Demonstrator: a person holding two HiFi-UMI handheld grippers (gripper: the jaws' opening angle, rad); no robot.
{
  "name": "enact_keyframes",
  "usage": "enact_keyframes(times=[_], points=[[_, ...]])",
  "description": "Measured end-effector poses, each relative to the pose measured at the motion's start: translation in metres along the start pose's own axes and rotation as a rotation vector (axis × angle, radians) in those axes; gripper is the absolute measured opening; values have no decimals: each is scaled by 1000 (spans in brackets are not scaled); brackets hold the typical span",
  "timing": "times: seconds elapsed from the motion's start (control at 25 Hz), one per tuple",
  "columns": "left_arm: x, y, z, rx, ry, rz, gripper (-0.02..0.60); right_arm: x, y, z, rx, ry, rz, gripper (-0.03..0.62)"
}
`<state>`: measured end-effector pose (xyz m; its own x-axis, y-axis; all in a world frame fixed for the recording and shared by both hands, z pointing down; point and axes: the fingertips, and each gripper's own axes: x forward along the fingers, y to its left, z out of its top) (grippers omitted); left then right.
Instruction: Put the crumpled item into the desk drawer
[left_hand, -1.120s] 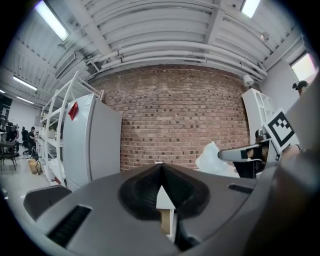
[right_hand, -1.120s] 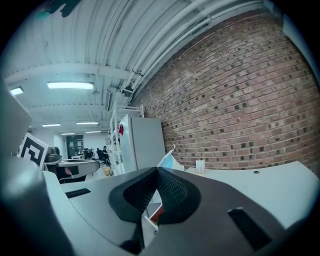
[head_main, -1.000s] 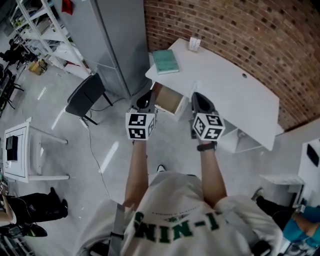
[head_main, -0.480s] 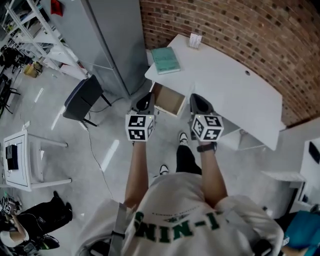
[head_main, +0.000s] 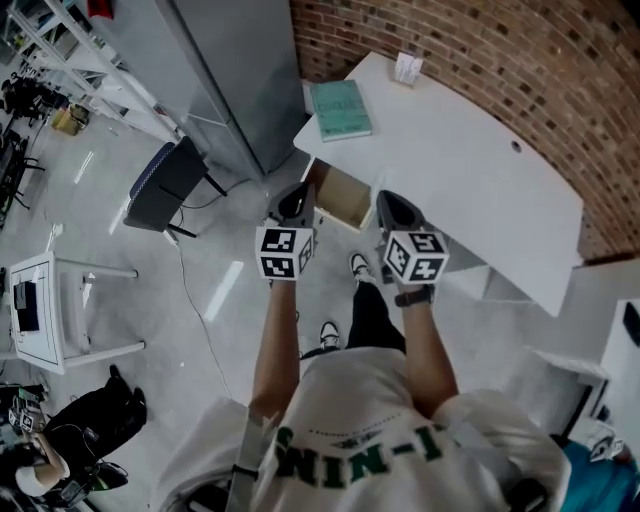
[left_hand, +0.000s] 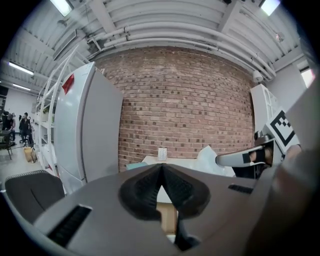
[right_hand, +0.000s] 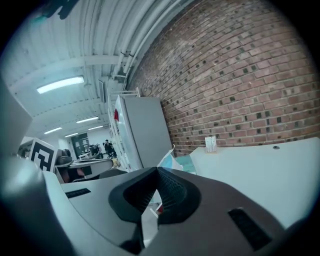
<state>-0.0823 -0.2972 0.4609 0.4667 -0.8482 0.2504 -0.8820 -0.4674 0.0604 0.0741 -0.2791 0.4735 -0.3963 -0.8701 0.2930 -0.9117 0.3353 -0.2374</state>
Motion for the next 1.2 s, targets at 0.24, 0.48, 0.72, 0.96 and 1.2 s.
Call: enact_keyframes(times=[0.24, 0.48, 0.72, 0.96, 1.2], points=[[30, 5, -26, -19, 40, -13, -3, 27, -12, -31, 17, 68, 35, 3], [48, 20, -53, -52, 62, -17, -3, 51, -25, -58, -32, 124, 49, 3], [65, 28, -83, -68, 97, -26, -3, 73, -43, -83, -58, 176, 70, 3], [81, 24, -113, -80, 129, -56, -3, 92, -52, -116, -90, 235, 87, 3], [97, 25, -139, -86, 155, -66, -3, 112, -53, -151, -127, 295, 116, 3]])
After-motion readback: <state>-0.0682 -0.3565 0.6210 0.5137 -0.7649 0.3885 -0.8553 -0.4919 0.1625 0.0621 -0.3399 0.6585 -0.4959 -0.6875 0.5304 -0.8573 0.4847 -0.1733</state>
